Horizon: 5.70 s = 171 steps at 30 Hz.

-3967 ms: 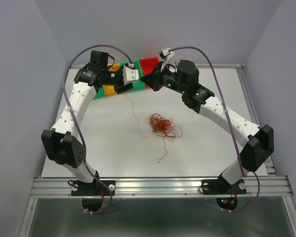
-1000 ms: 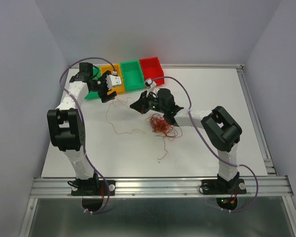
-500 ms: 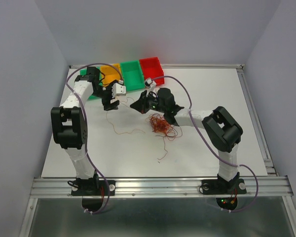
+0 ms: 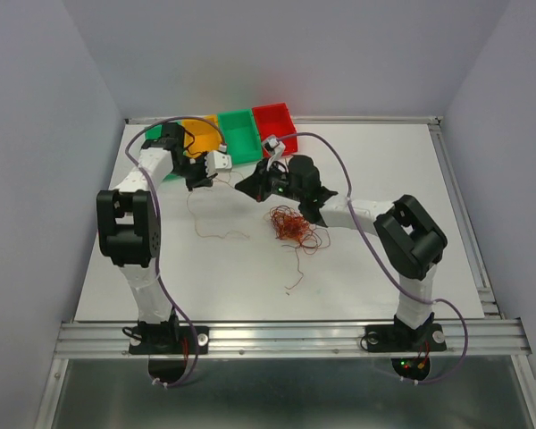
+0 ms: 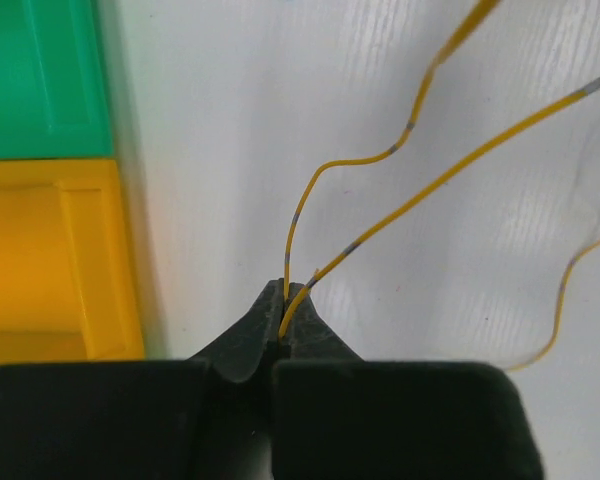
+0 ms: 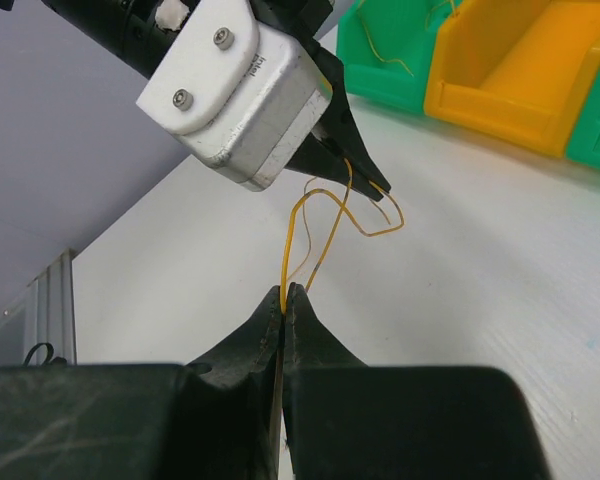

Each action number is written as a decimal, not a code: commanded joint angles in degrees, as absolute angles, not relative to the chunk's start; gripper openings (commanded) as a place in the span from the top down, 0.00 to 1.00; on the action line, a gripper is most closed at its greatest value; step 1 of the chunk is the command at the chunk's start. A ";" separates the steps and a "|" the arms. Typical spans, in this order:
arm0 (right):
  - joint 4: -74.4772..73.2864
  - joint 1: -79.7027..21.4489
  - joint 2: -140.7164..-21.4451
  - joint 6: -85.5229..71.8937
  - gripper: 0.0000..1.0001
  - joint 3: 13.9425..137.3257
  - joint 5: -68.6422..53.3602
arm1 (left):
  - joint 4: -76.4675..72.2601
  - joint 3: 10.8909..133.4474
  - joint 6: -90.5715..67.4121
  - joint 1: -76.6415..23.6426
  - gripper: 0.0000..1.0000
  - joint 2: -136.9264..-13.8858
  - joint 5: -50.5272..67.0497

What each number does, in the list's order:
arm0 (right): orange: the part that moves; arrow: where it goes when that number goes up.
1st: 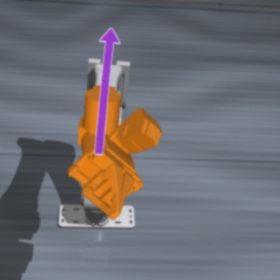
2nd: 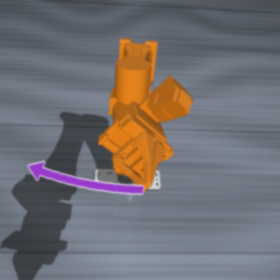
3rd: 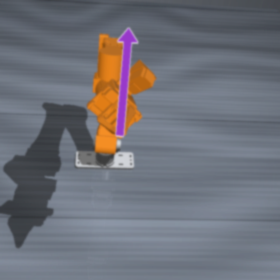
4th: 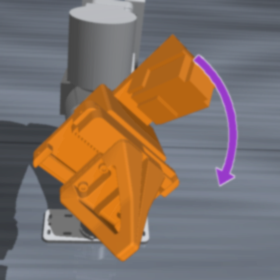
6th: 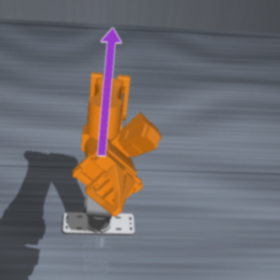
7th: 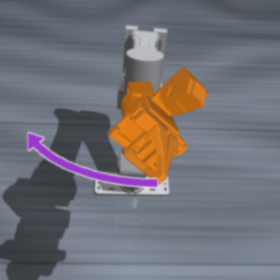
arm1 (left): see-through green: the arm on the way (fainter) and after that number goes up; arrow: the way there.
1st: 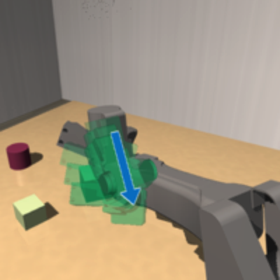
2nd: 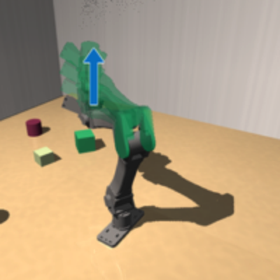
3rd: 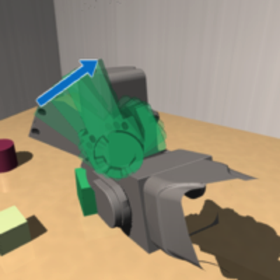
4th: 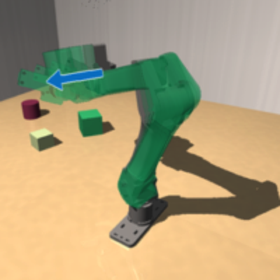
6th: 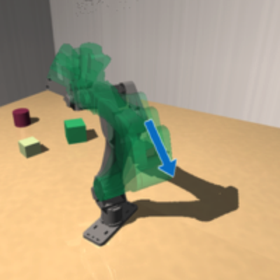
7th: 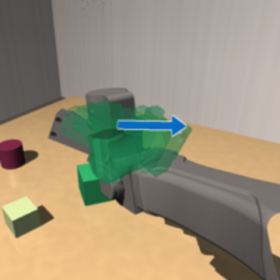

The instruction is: Untangle the cables

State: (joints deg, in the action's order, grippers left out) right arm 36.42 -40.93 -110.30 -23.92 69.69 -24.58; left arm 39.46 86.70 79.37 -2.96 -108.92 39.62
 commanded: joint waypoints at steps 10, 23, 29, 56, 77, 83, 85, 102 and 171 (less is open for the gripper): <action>40.34 -43.06 -112.67 -25.84 0.99 66.45 -22.94 | 31.73 84.37 66.37 -3.08 1.00 -99.06 32.35; 44.29 -45.35 -123.22 -26.54 0.83 71.28 -24.69 | 34.36 90.00 56.95 -3.95 1.00 -89.39 21.10; 56.67 -45.62 -124.36 -25.49 0.01 69.08 -32.31 | 35.24 89.91 55.91 -5.88 1.00 -84.65 19.43; 61.61 -47.46 -123.76 -18.37 0.99 69.62 -35.77 | 37.53 87.21 52.65 -13.53 1.00 -81.21 14.32; 60.91 -45.88 -111.27 -18.99 0.99 60.65 -20.13 | 38.75 73.39 62.05 -13.62 1.00 -82.79 38.32; 60.56 -45.18 -111.01 -18.72 0.99 59.59 -18.20 | 41.39 73.04 65.11 -13.45 1.00 -82.18 39.72; 60.56 -44.74 -111.18 -18.90 1.00 59.50 -18.19 | 42.98 73.21 65.74 -13.45 1.00 -82.18 40.60; 60.73 -44.56 -112.24 -19.86 0.99 61.96 -19.24 | 42.37 72.07 65.92 -13.62 1.00 -85.69 41.31; 61.61 -44.21 -113.47 -18.10 0.99 59.06 -18.36 | 40.08 73.74 62.32 -15.12 0.74 -86.57 38.59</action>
State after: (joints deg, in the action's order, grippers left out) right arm 57.93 -44.58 -113.95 -18.81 59.11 -18.24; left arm 38.52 71.72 61.84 -14.70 -87.37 37.04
